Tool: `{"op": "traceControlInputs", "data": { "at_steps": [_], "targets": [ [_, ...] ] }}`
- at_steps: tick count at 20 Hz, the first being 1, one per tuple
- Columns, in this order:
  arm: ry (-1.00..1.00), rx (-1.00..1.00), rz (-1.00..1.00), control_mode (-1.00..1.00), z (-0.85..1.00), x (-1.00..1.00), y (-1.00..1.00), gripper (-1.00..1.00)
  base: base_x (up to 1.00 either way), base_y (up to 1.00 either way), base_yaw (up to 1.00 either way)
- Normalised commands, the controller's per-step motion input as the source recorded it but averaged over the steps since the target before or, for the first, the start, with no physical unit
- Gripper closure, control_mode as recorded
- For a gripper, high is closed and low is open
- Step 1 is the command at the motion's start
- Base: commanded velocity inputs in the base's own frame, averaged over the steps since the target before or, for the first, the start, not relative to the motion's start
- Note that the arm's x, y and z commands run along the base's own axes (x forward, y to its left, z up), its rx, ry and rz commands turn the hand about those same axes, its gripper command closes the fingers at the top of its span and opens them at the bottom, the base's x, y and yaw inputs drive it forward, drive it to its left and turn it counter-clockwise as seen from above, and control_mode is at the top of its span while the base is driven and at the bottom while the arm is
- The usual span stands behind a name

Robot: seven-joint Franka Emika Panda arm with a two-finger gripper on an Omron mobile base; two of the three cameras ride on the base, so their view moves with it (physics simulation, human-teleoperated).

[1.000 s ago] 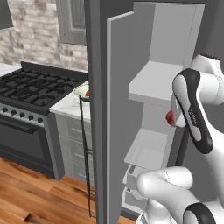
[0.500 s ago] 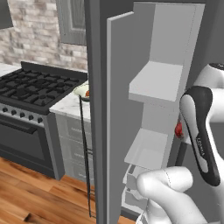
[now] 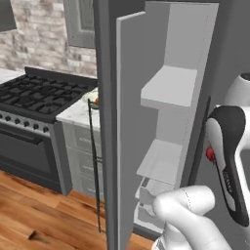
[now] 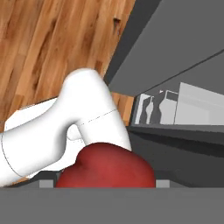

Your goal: Take the sweet potato, bell pepper, and mango from the freezer and place them in the bowl on the counter.

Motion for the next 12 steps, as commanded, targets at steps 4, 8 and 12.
{"op": "traceControlInputs", "data": {
  "at_steps": [4,8,12],
  "targets": [
    [0.00,0.00,0.00,1.00,0.00,0.00,0.00,1.00,-0.53,0.77,0.18],
    [0.00,0.00,0.00,1.00,0.00,0.00,0.00,1.00,-0.18,1.00,0.28],
    [0.00,0.00,0.00,1.00,0.00,0.00,0.00,1.00,0.00,1.00,0.23]
  ]
}}
